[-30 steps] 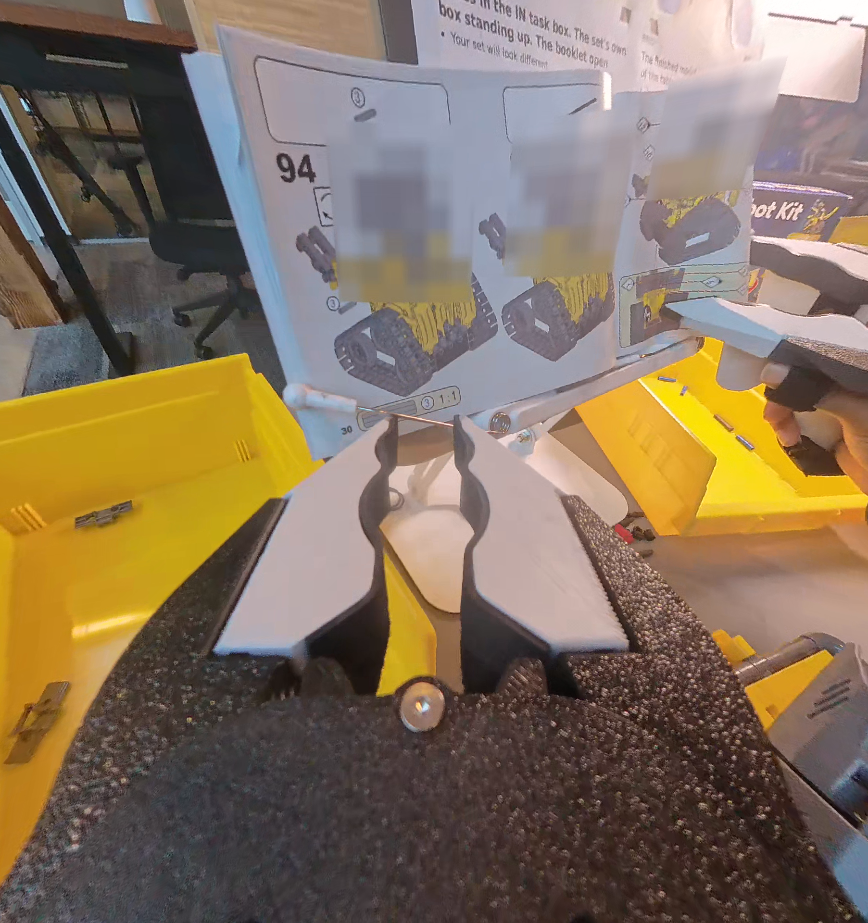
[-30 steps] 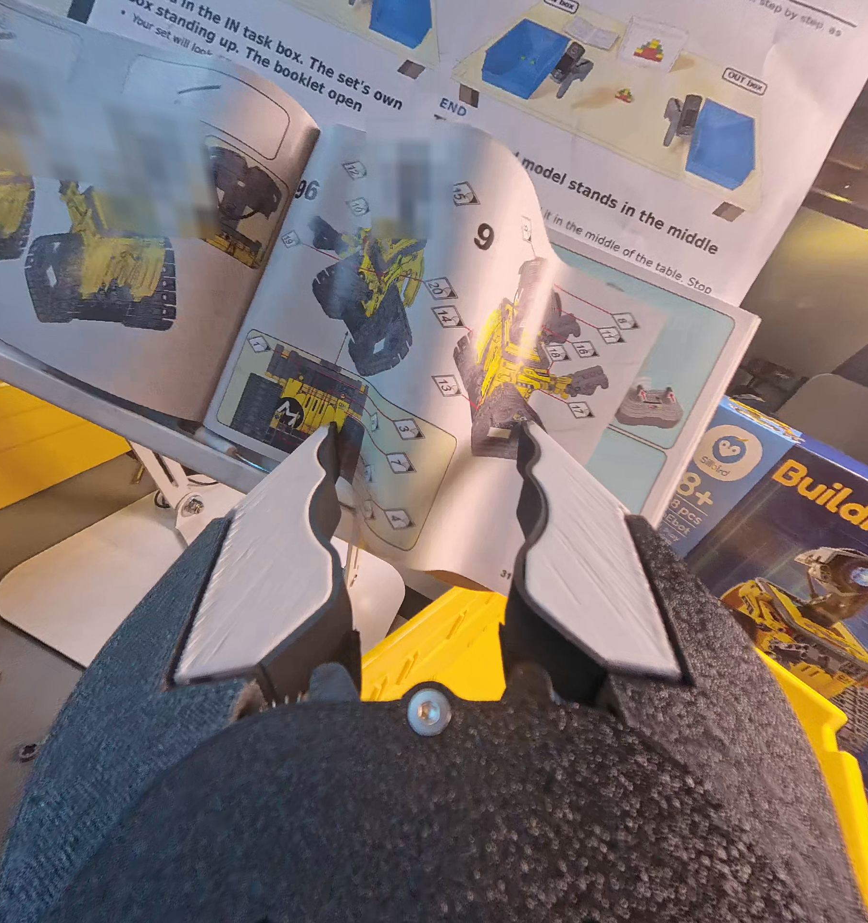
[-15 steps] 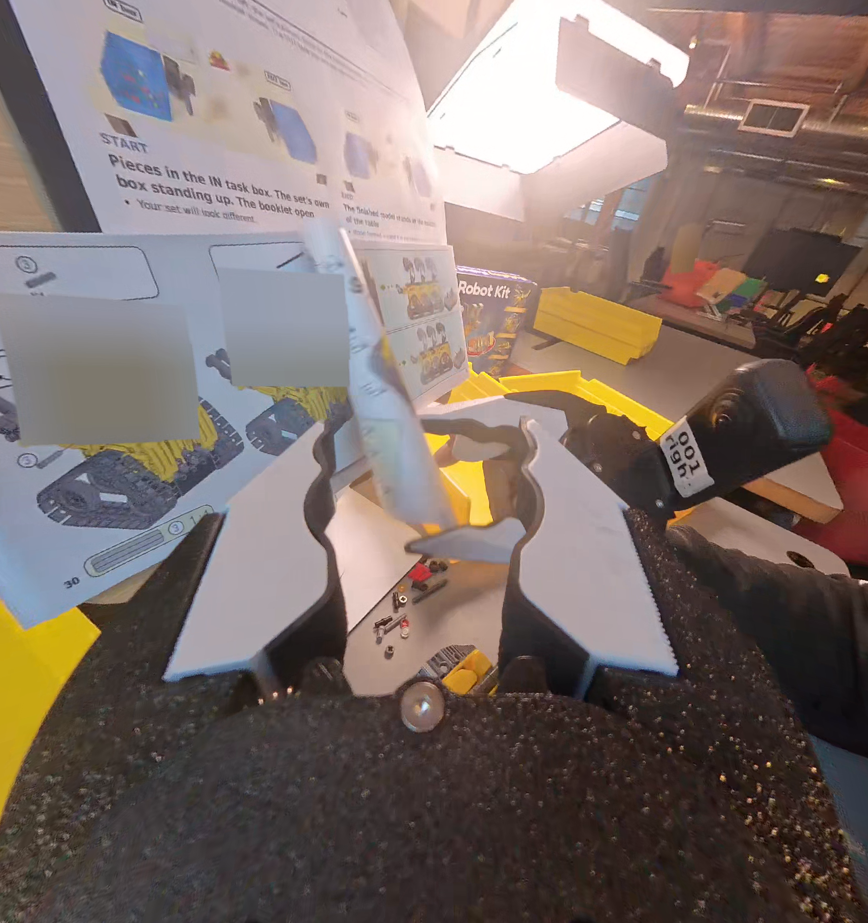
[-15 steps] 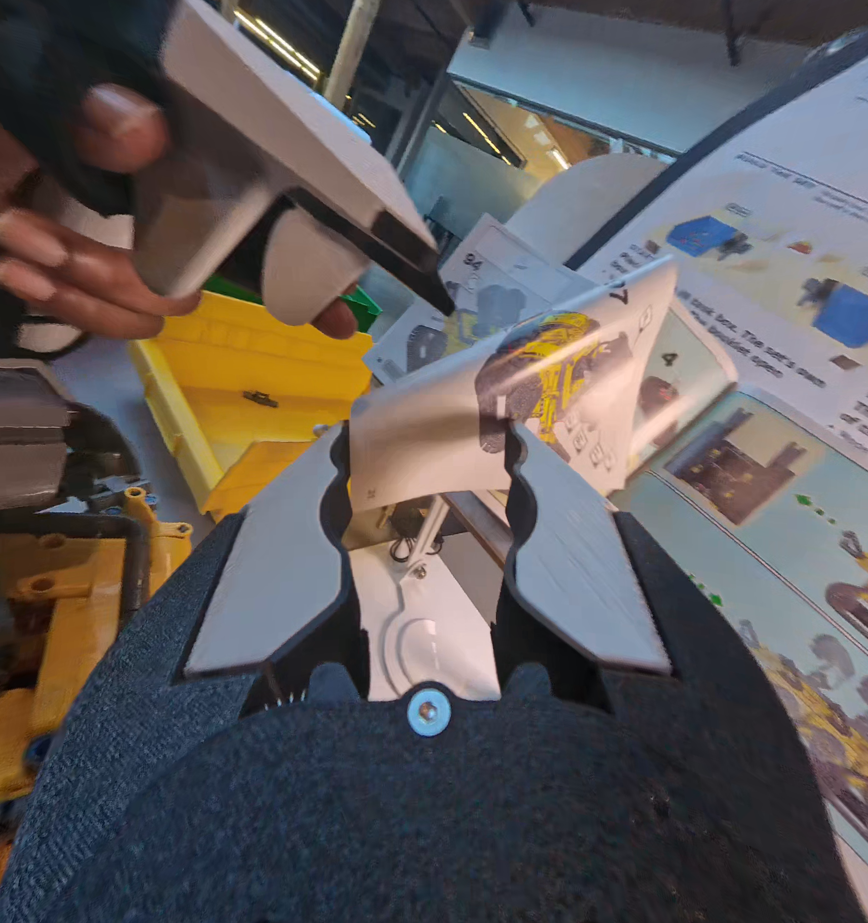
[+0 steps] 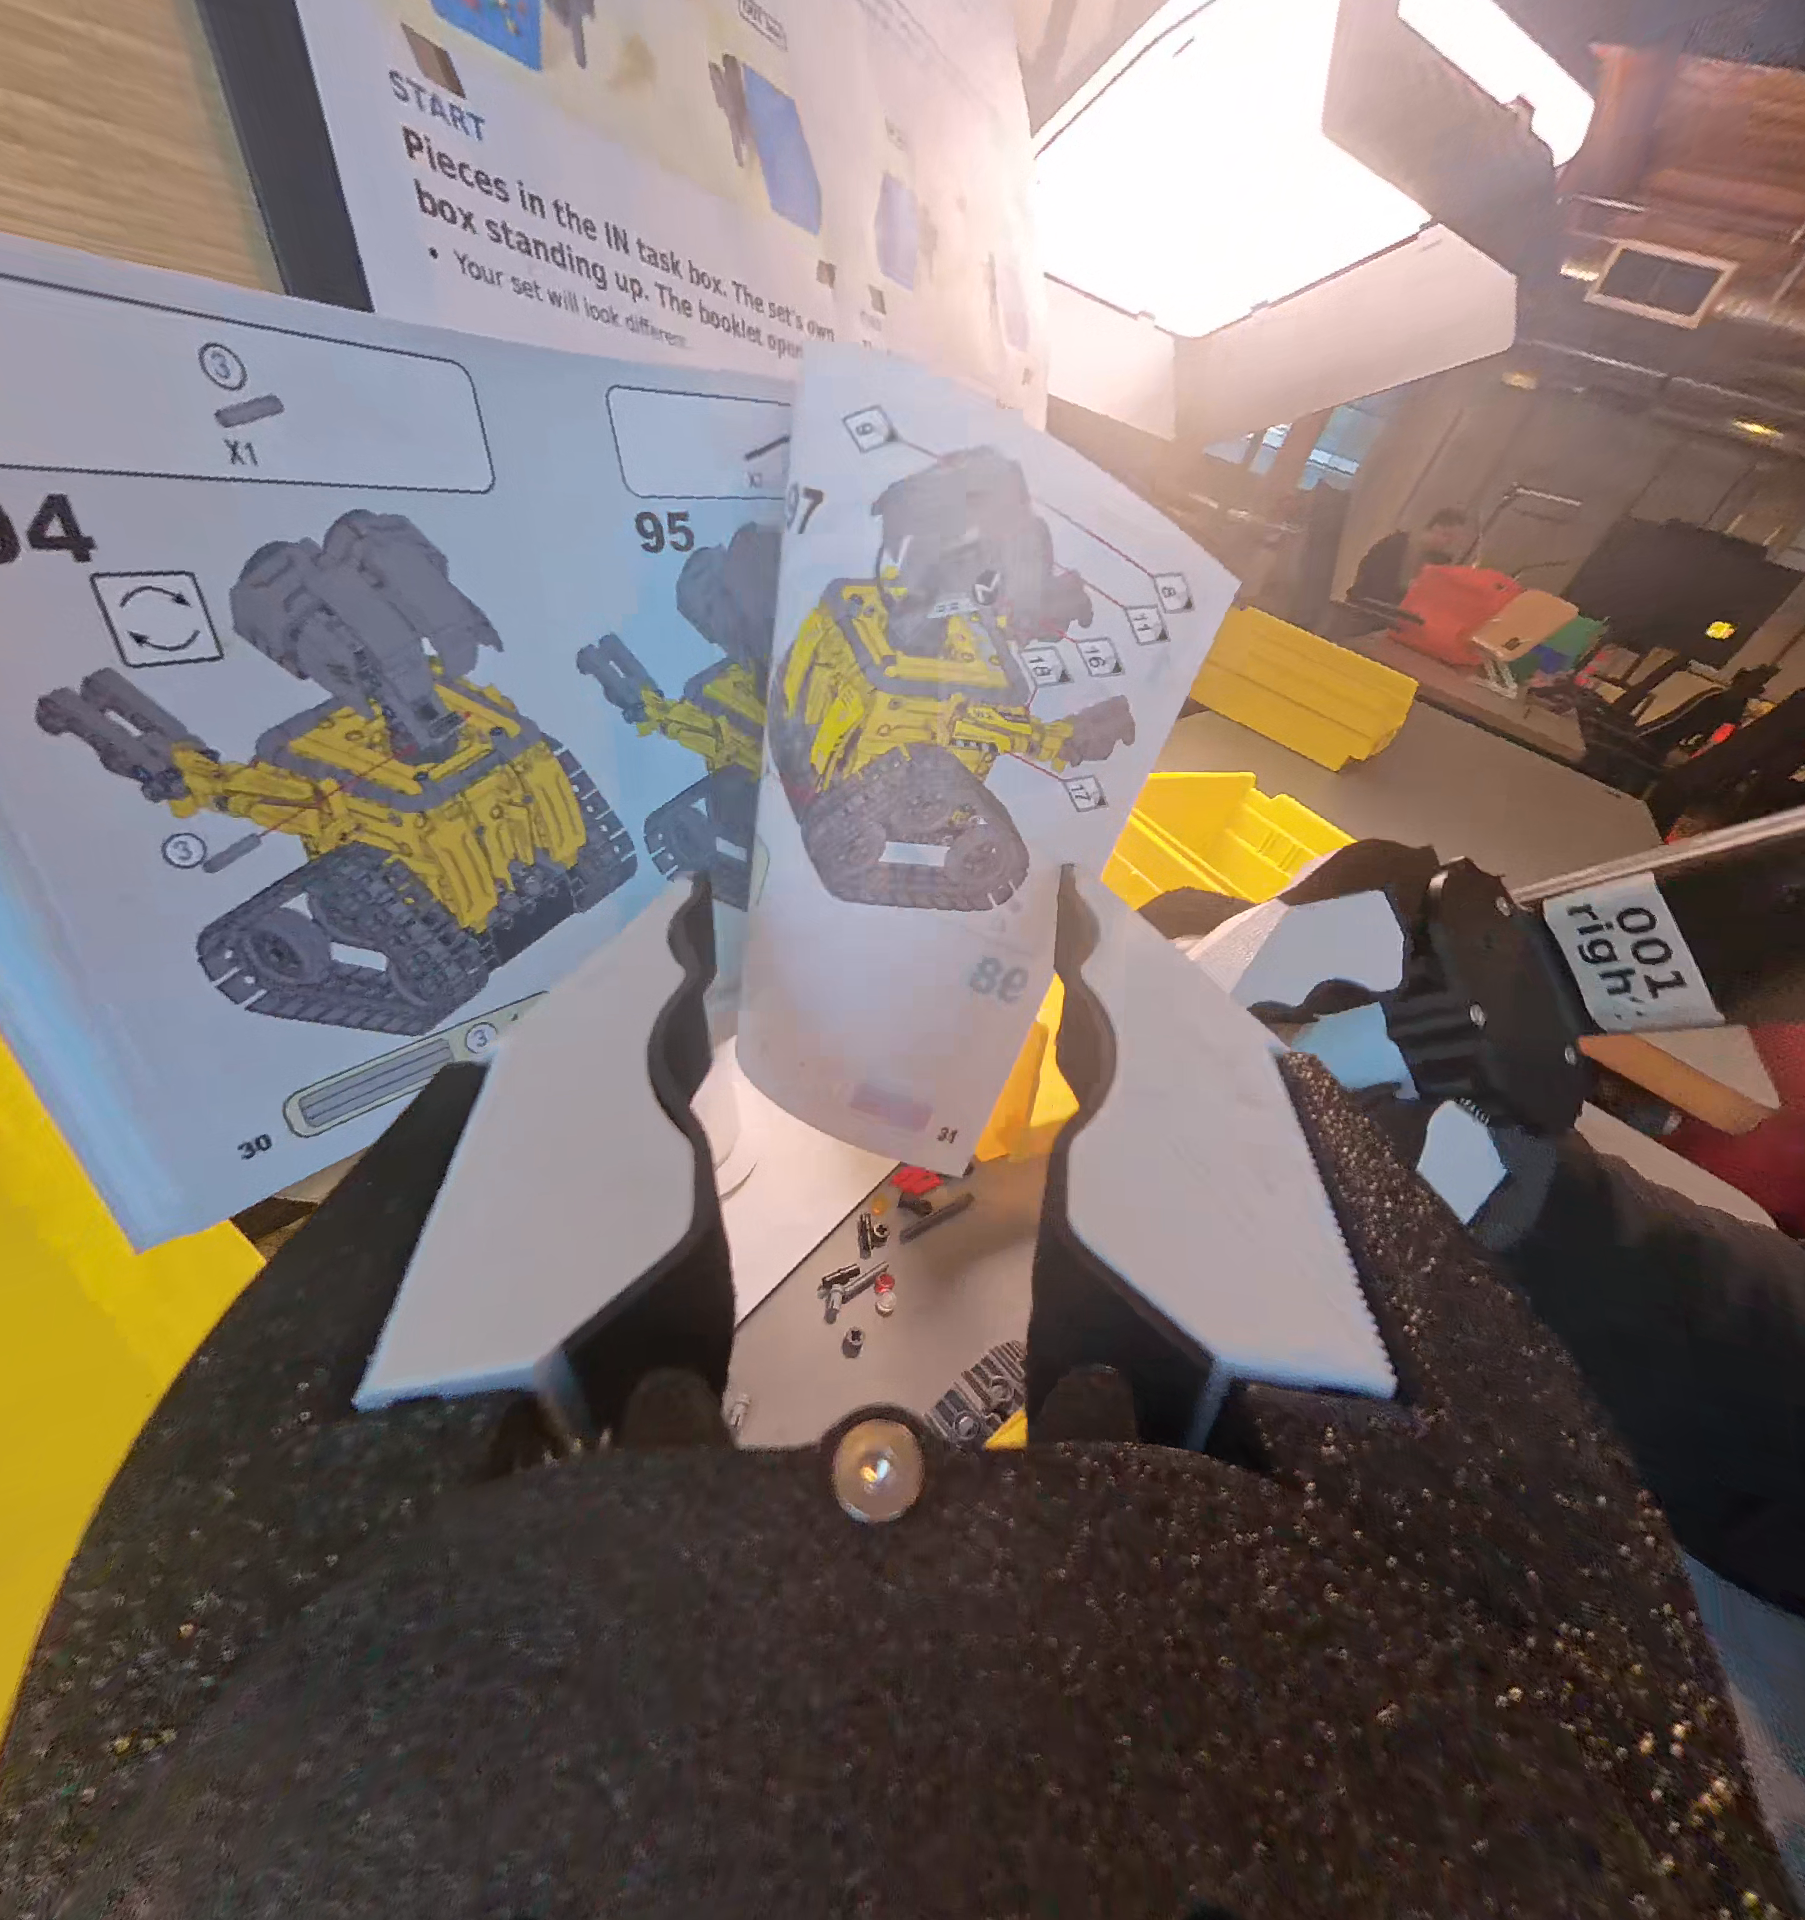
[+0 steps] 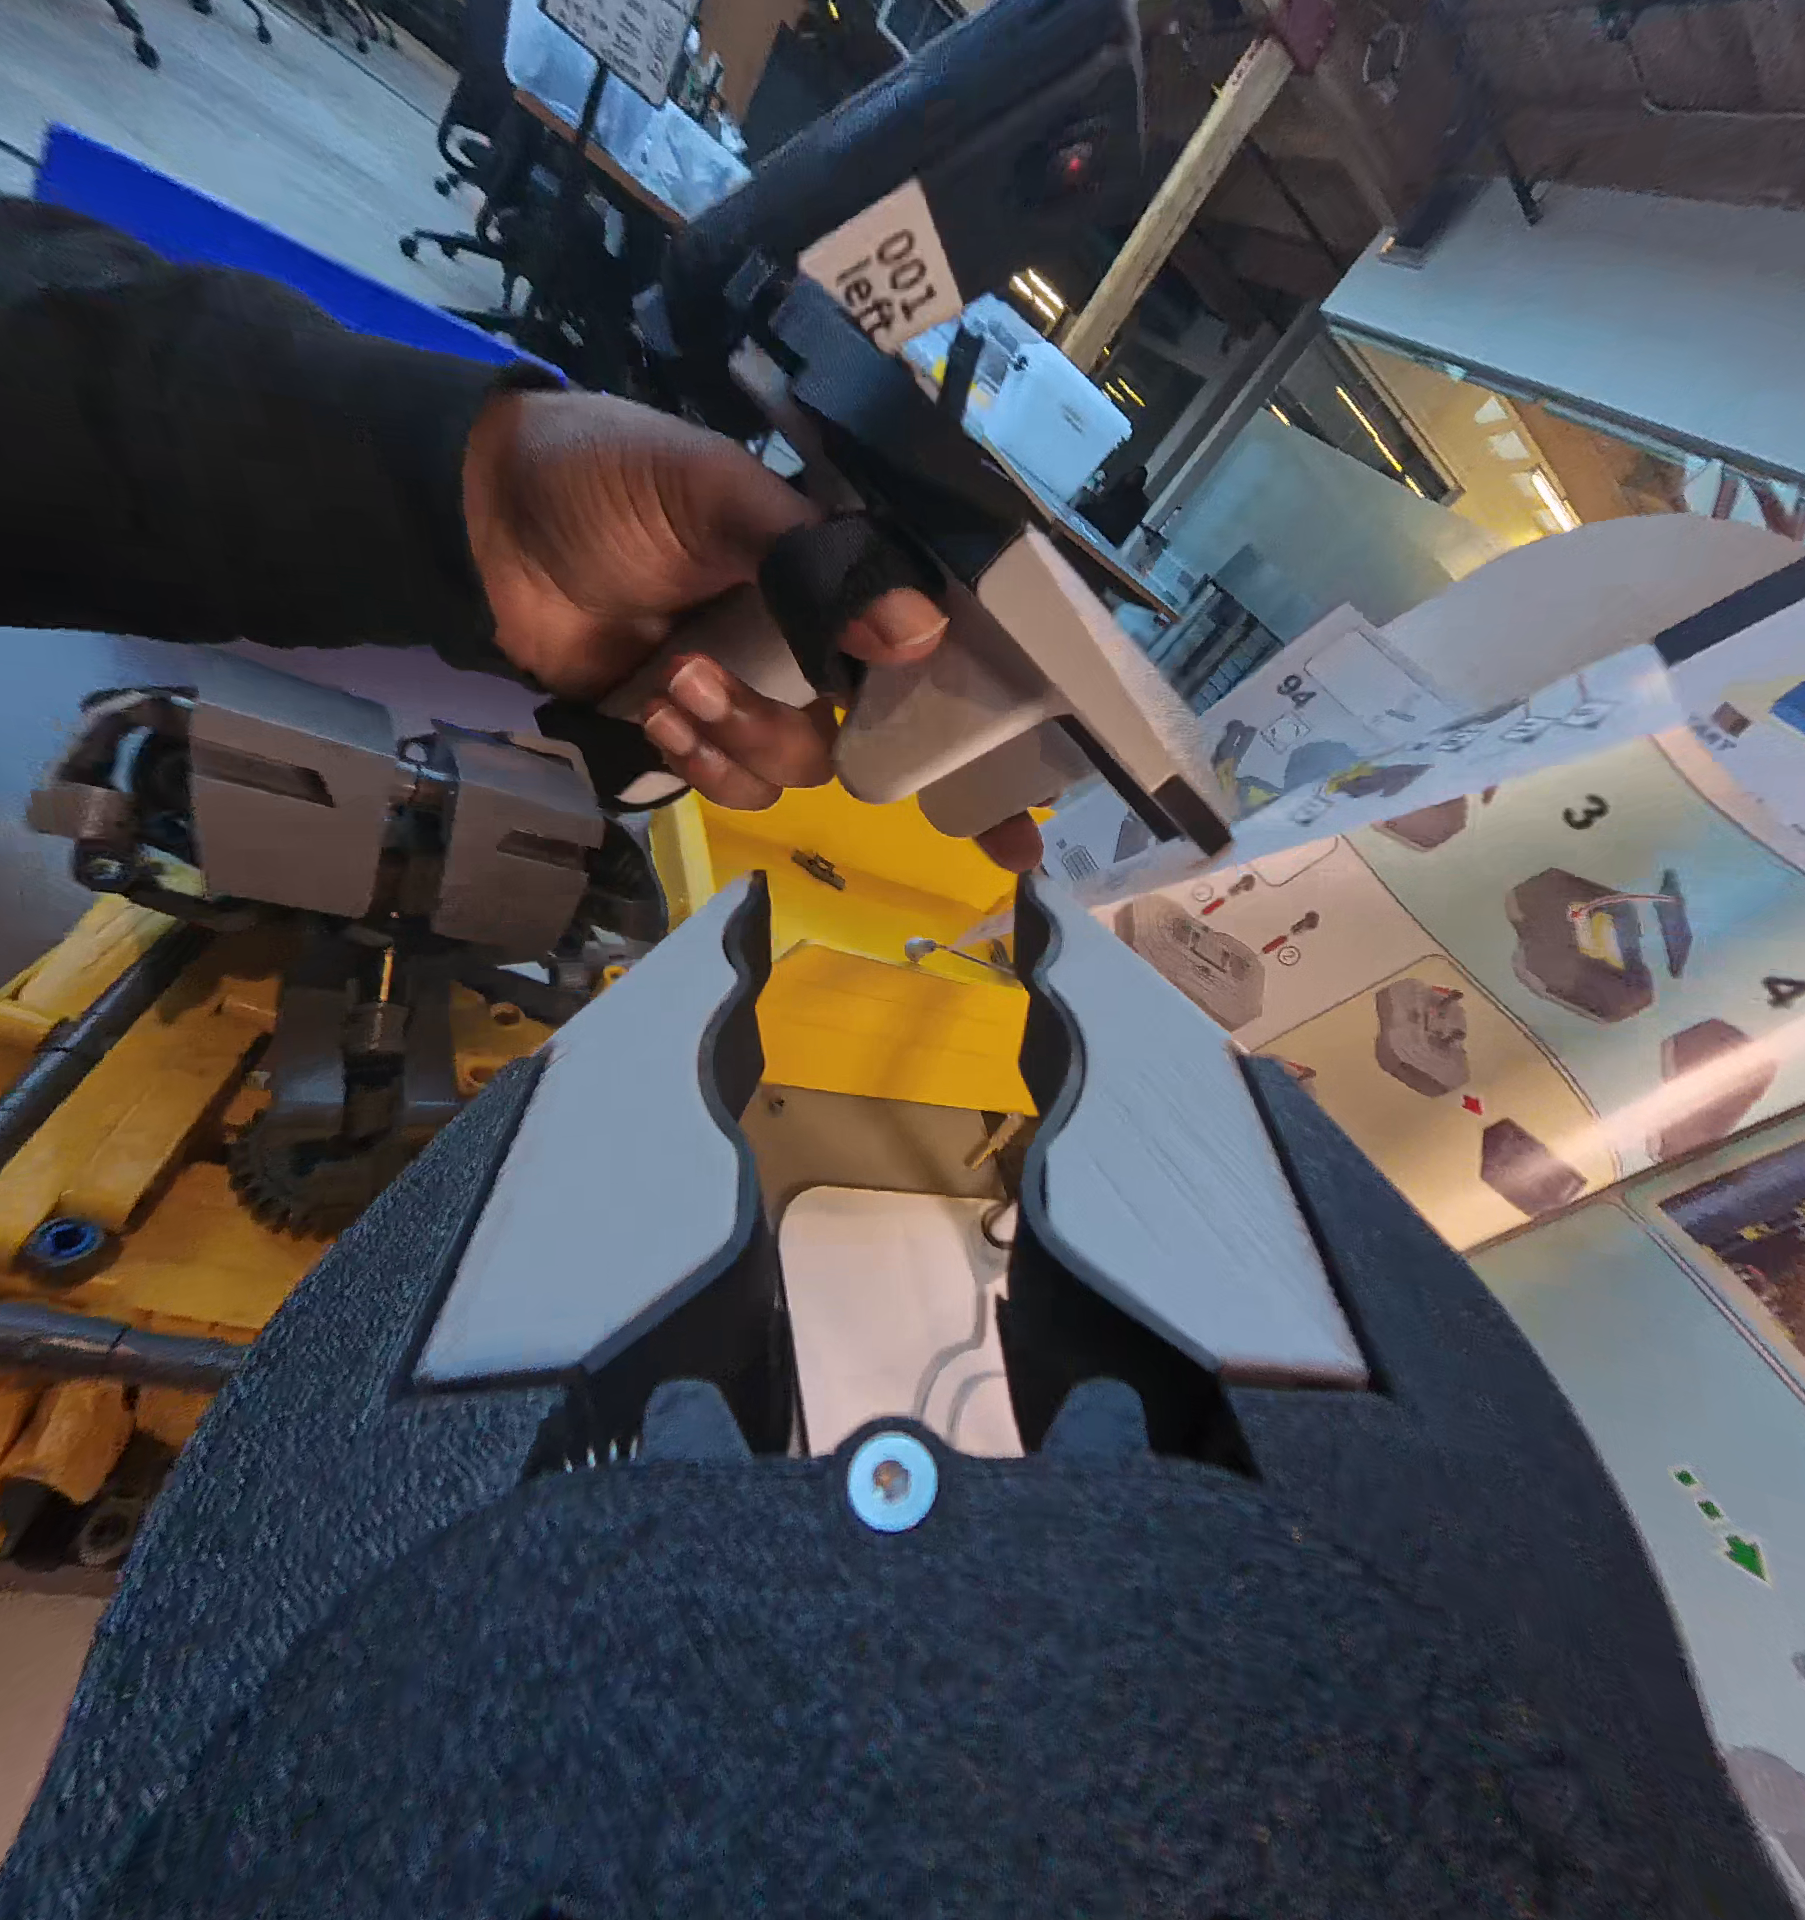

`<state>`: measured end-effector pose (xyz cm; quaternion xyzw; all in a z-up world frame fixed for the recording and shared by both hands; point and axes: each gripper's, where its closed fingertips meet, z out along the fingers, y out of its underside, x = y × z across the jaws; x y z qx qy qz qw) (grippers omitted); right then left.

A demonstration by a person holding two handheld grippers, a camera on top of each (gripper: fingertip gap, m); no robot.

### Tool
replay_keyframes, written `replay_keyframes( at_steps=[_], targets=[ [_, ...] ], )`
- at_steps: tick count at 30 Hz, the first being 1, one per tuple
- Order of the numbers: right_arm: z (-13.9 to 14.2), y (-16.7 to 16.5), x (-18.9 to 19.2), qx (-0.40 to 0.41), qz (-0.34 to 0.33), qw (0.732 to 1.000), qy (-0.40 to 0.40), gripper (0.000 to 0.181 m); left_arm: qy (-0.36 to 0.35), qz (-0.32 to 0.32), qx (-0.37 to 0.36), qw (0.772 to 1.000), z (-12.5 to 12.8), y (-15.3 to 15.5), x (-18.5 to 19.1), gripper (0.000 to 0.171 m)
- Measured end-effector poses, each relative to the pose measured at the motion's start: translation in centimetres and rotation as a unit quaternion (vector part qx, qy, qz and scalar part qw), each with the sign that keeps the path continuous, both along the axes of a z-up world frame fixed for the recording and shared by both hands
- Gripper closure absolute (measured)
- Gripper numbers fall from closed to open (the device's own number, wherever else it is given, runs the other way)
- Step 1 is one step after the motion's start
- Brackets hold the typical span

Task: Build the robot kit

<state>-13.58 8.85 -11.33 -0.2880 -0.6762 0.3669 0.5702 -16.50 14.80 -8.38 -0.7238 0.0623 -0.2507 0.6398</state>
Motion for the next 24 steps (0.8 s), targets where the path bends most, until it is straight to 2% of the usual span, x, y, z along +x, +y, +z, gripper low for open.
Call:
replay_keyframes(
  at_steps=[3,6,8,12,15,17,20,24],
  targets=[
    [2.2,0.2,1.9,-0.055,0.043,0.997,0.028,0.141,0.016,-0.008,0.008,1.000,0.1,-0.4,0.2,0.095],
    [4.0,2.6,3.3,-0.099,0.025,0.993,0.060,0.143,0.025,-0.031,0.010,0.999,-0.1,-1.1,0.9,0.082],
    [4.2,5.1,3.6,-0.113,-0.026,0.991,0.073,0.147,0.022,-0.044,0.015,0.999,-0.1,-1.6,1.3,0.079],
    [2.8,10.7,3.0,-0.140,-0.183,0.970,0.074,0.151,0.029,-0.060,0.023,0.998,-0.4,-2.2,2.4,0.079],
    [1.8,9.6,1.3,-0.146,-0.197,0.967,0.066,0.151,0.044,-0.065,0.031,0.996,-0.2,-2.4,3.2,0.082],
    [0.7,8.2,-0.1,-0.122,-0.196,0.972,0.043,0.142,0.050,-0.057,0.033,0.997,0.1,-2.3,3.2,0.090],
    [0.0,7.3,-1.0,-0.088,-0.210,0.973,0.033,0.141,0.056,-0.046,0.035,0.997,0.3,-2.3,2.5,0.107],
    [-0.1,7.5,-1.2,-0.122,-0.217,0.968,0.030,0.141,0.039,-0.078,0.049,0.995,1.0,-3.3,3.3,0.093]
  ],
)
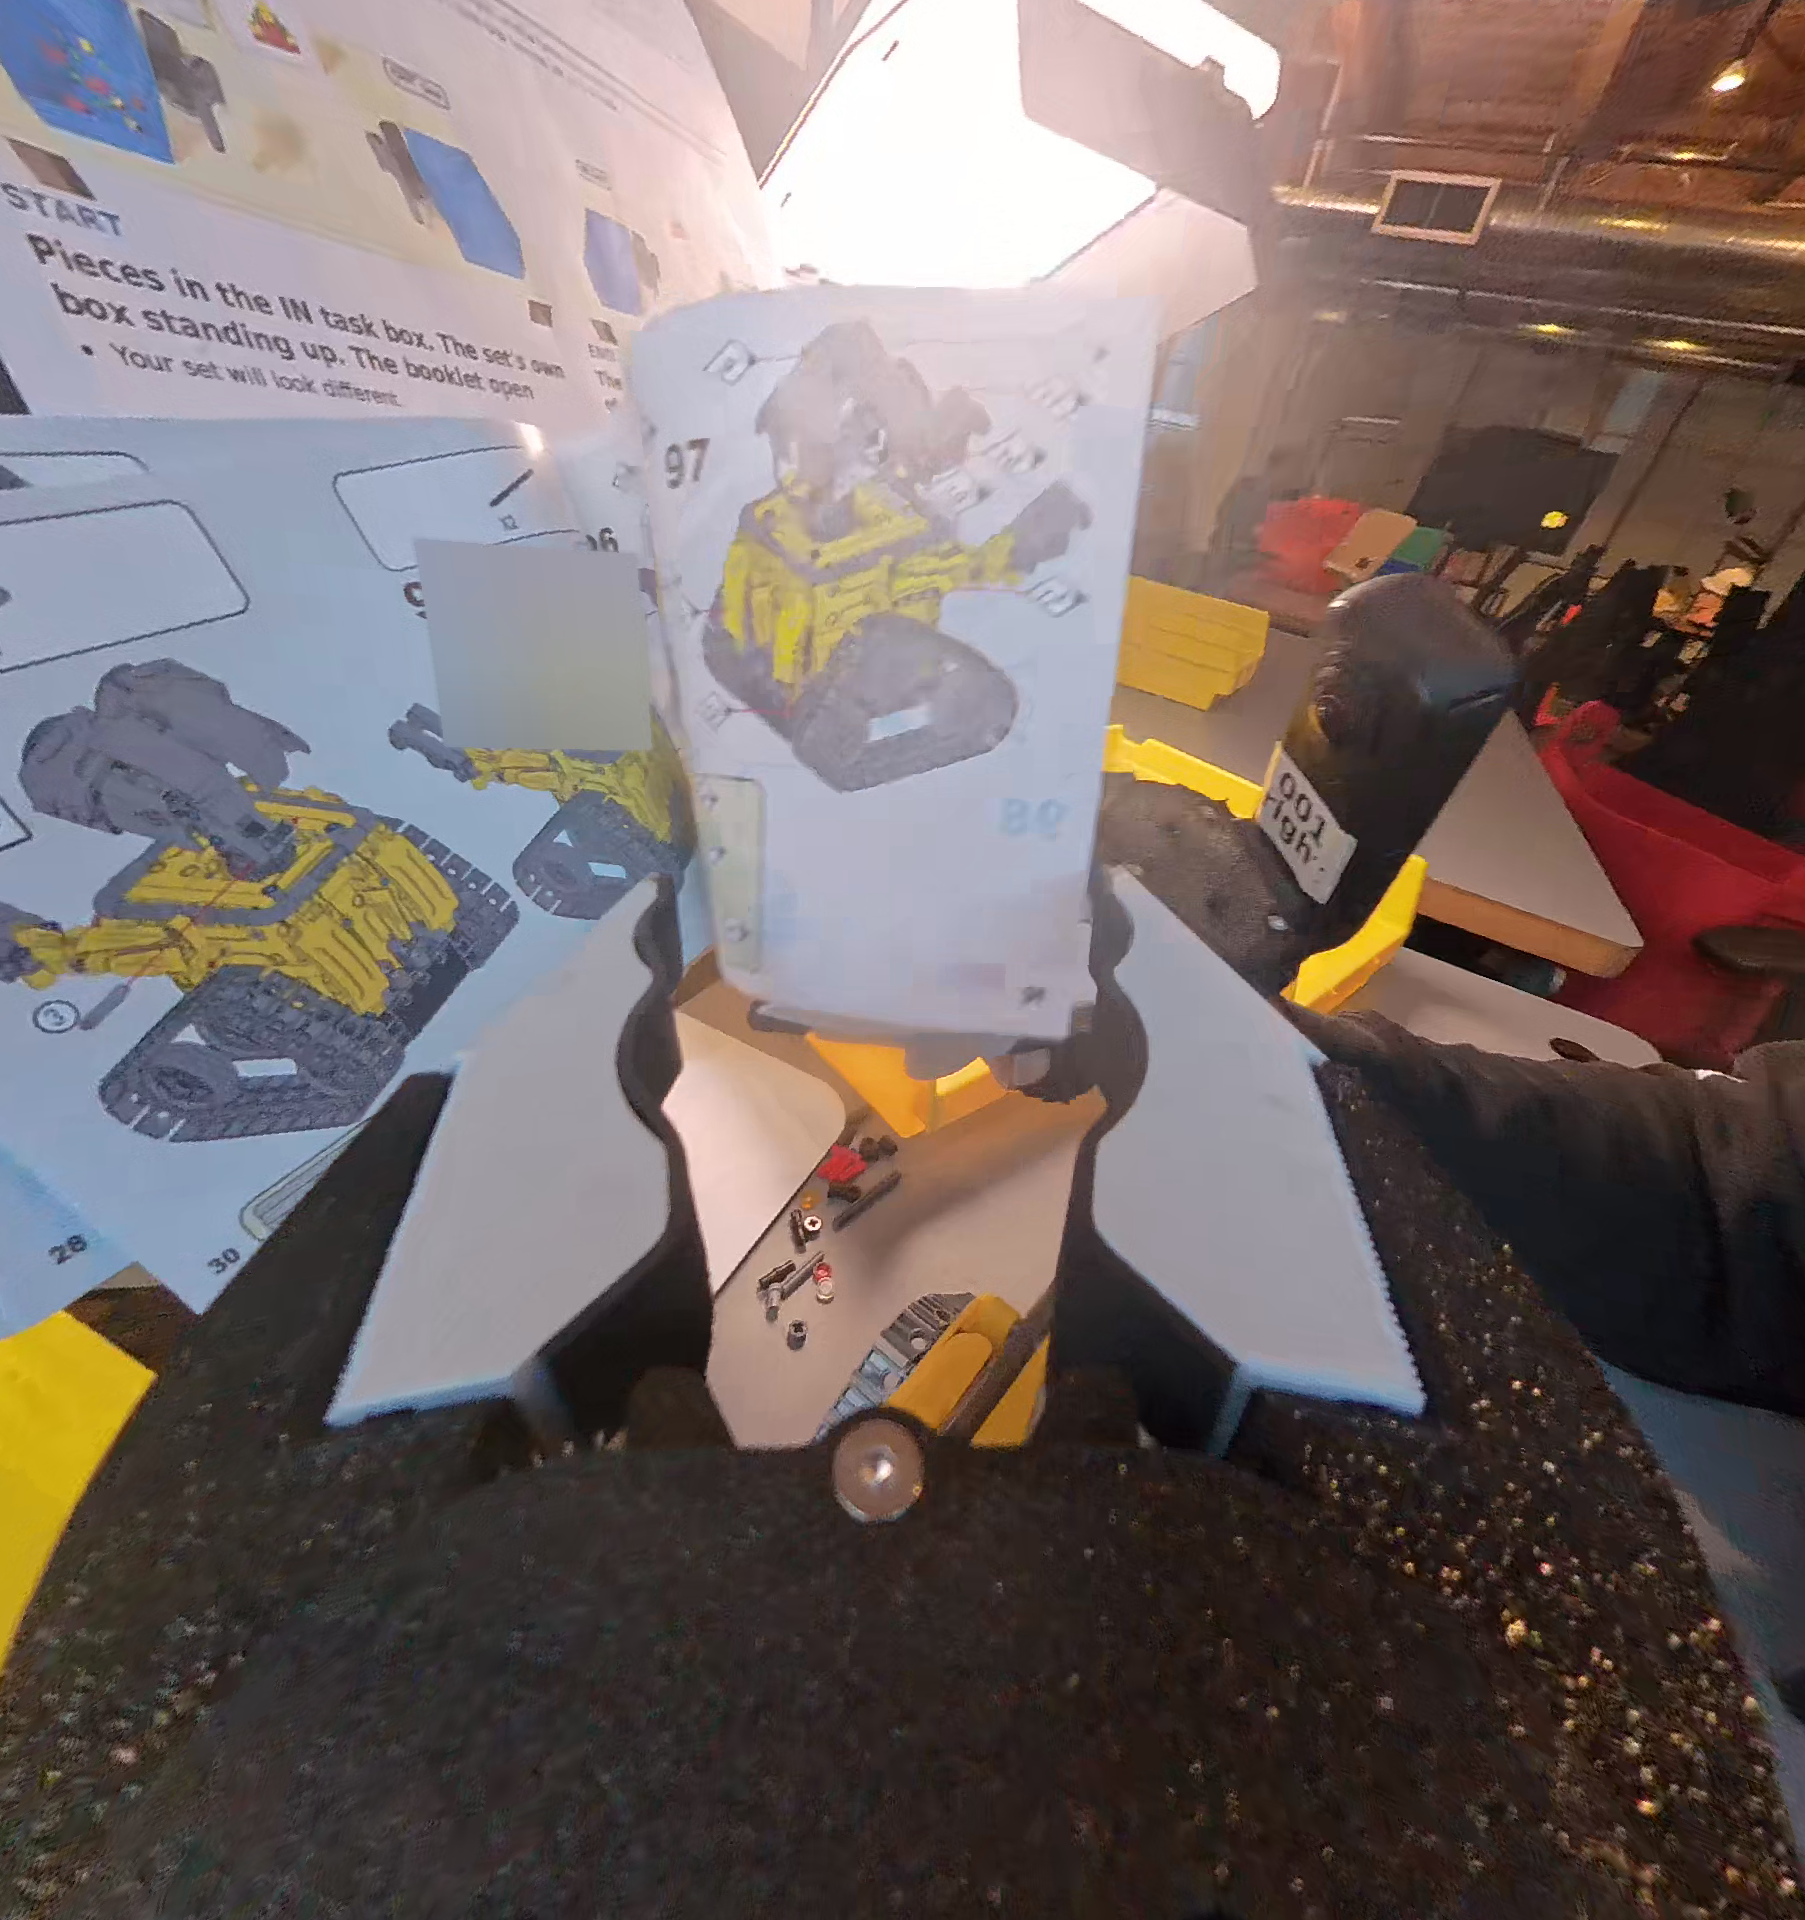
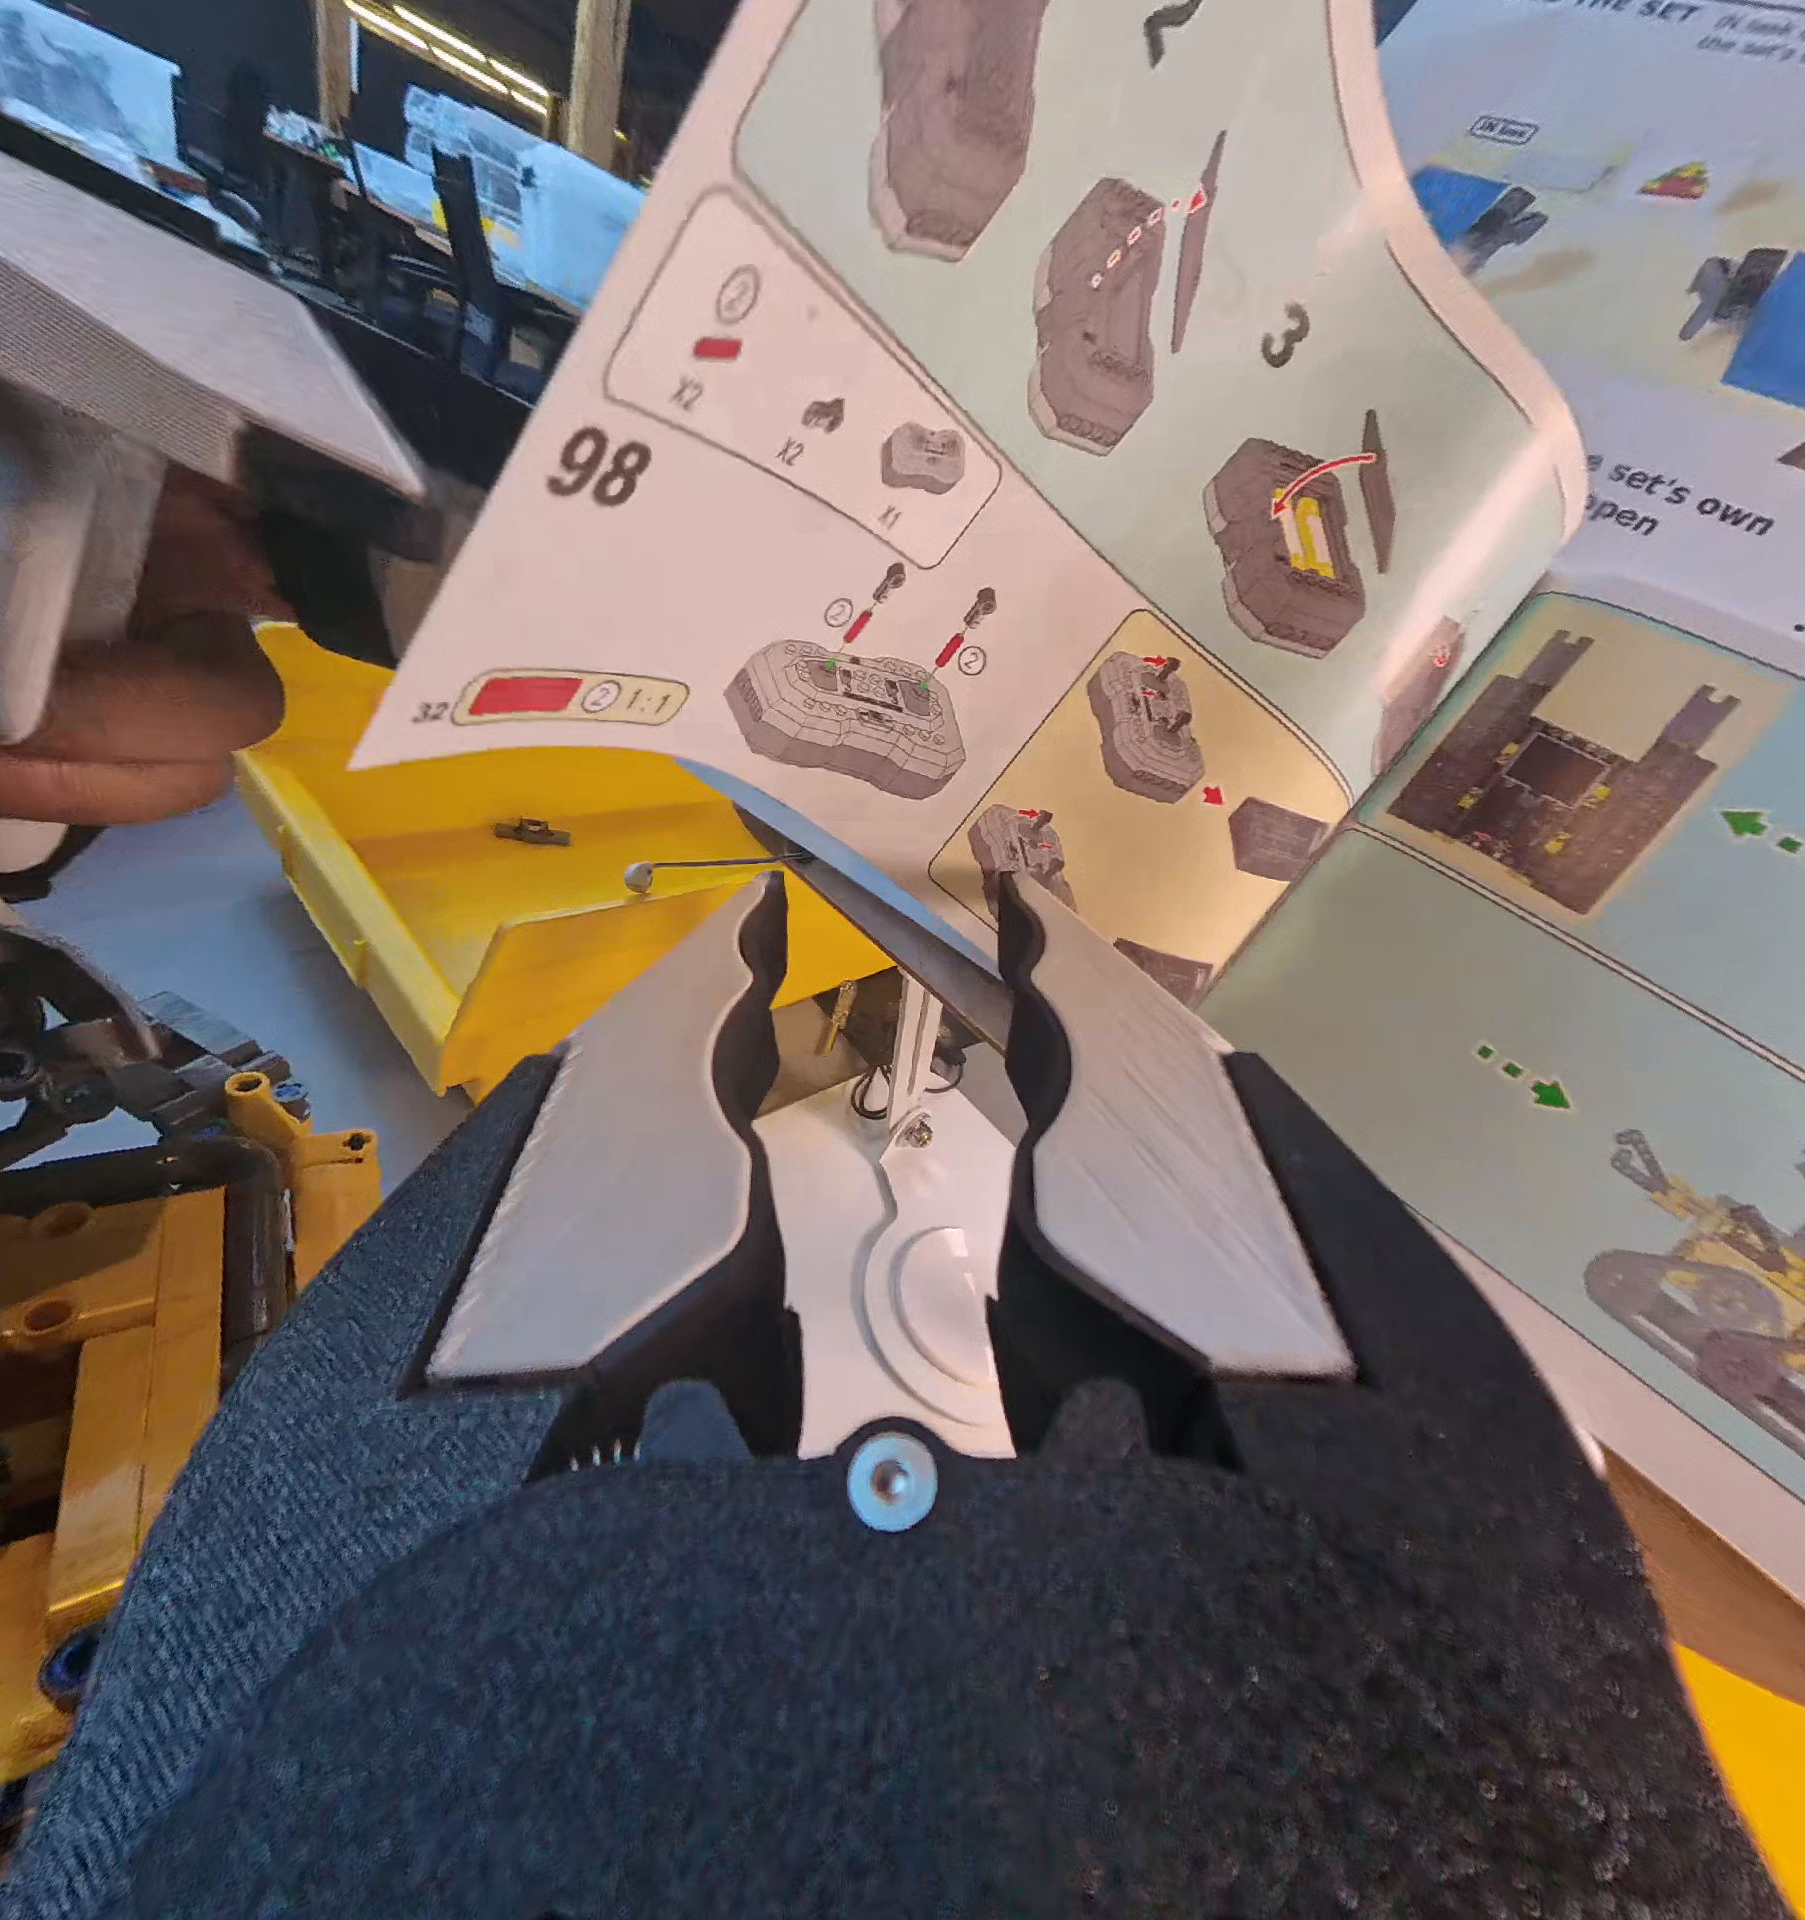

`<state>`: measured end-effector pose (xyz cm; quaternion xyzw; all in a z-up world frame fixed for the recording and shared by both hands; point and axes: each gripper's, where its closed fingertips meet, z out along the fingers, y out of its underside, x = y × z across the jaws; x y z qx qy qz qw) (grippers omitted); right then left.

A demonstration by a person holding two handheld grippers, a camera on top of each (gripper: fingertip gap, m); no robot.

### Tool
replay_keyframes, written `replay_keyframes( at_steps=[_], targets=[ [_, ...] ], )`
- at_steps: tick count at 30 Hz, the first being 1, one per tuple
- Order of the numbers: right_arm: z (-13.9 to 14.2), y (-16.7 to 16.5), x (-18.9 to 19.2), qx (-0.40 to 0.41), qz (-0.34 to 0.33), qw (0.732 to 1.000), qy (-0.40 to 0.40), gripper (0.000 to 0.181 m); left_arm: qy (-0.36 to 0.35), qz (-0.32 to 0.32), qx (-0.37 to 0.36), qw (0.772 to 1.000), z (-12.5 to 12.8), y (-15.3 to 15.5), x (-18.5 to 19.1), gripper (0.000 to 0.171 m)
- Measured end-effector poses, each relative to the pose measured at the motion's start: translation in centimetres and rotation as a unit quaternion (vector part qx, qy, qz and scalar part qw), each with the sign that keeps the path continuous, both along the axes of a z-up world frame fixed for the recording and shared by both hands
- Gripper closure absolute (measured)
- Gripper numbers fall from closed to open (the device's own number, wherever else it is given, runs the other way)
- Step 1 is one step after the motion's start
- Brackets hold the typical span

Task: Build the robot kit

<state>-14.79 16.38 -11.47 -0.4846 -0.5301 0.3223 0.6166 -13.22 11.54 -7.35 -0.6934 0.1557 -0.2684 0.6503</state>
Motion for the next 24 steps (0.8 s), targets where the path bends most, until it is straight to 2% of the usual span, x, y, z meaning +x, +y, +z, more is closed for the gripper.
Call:
replay_keyframes(
  at_steps=[3,5,8,10,15,24],
  targets=[
    [-0.5,-0.1,-0.5,0.007,-0.004,1.000,-0.013,0.139,0.008,-0.012,0.009,1.000,0.4,-0.5,0.7,0.085],
    [-0.7,-0.6,-0.8,0.012,0.006,1.000,-0.016,0.138,0.031,0.032,0.007,0.999,0.2,0.2,-0.2,0.094],
    [-0.4,-1.1,-0.8,0.024,0.015,0.999,-0.016,0.138,0.058,0.148,-0.006,0.987,-0.6,1.5,-4.0,0.140],
    [0.1,-1.1,-0.5,0.026,0.020,0.999,-0.006,0.138,0.039,0.183,-0.016,0.982,-1.0,1.8,-6.0,0.170],
    [1.5,-0.2,0.6,0.022,0.008,0.999,0.028,0.138,-0.039,0.179,-0.038,0.982,-1.4,1.7,-8.1,0.171],
    [1.2,5.1,2.8,-0.023,-0.117,0.991,0.060,0.117,-0.048,0.169,-0.036,0.984,-1.4,1.4,-7.9,0.171]
  ],
)
